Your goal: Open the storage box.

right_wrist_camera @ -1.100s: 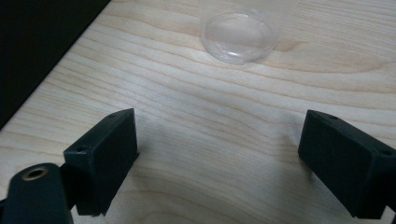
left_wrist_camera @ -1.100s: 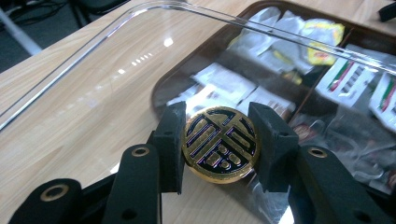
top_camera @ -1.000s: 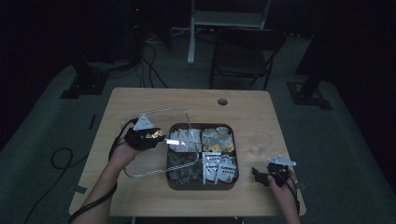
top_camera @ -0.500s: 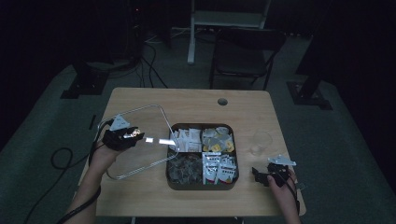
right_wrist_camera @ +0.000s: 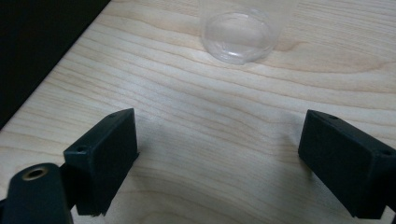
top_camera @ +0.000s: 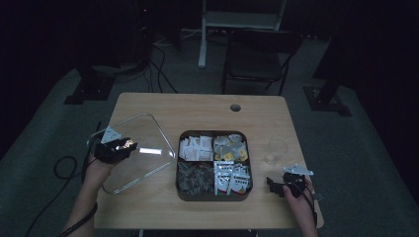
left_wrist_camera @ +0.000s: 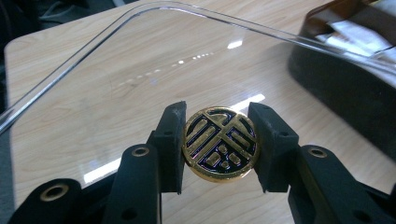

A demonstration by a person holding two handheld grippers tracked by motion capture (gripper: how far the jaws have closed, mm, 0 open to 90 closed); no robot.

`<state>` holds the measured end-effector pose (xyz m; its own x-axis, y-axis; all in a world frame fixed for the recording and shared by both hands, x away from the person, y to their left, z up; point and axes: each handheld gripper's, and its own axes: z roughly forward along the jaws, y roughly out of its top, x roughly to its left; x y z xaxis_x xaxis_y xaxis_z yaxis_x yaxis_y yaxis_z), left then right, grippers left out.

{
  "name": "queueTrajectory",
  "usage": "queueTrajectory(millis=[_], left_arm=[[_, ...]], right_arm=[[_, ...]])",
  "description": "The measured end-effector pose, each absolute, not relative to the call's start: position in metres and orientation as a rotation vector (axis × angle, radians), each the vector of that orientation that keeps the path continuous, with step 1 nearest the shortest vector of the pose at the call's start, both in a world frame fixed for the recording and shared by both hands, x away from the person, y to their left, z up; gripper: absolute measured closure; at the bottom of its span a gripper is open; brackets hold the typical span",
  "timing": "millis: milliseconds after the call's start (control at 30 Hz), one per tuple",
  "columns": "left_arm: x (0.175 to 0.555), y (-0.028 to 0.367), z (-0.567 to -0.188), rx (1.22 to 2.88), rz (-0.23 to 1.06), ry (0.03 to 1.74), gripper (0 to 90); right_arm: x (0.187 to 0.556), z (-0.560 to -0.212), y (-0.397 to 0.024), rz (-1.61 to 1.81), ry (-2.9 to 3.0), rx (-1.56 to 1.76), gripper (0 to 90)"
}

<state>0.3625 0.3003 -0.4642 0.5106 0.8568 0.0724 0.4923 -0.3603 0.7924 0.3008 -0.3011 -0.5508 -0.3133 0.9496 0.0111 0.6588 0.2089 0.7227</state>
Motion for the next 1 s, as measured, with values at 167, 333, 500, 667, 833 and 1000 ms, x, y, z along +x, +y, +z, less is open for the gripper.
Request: queueTrajectory(millis=[167,333,500,667,833,1000], left_arm=[[0.366,0.304,-0.479,1.993,0.646,1.142,60.3],[0.371,0.302,-0.496,2.001,0.629,1.165,60.3],[0.377,0.299,-0.509,1.990,0.624,1.175,60.2],[0.386,0.295,-0.517,1.996,0.609,1.199,60.2],[0.393,0.287,-0.522,2.018,0.612,1.196,60.2],[0.399,0.286,-0.527,2.004,0.617,1.225,60.1]], right_arm=[[0.301,-0.551,-0.301,0.886,2.051,1.490,11.2],[0.301,-0.551,-0.301,0.886,2.050,1.490,11.2],[0.301,-0.551,-0.301,0.886,2.050,1.490,11.2],[0.301,-0.551,-0.301,0.886,2.050,1.490,11.2],[0.301,-0.551,-0.301,0.886,2.050,1.490,11.2],[0.301,-0.551,-0.301,0.886,2.050,1.490,11.2]])
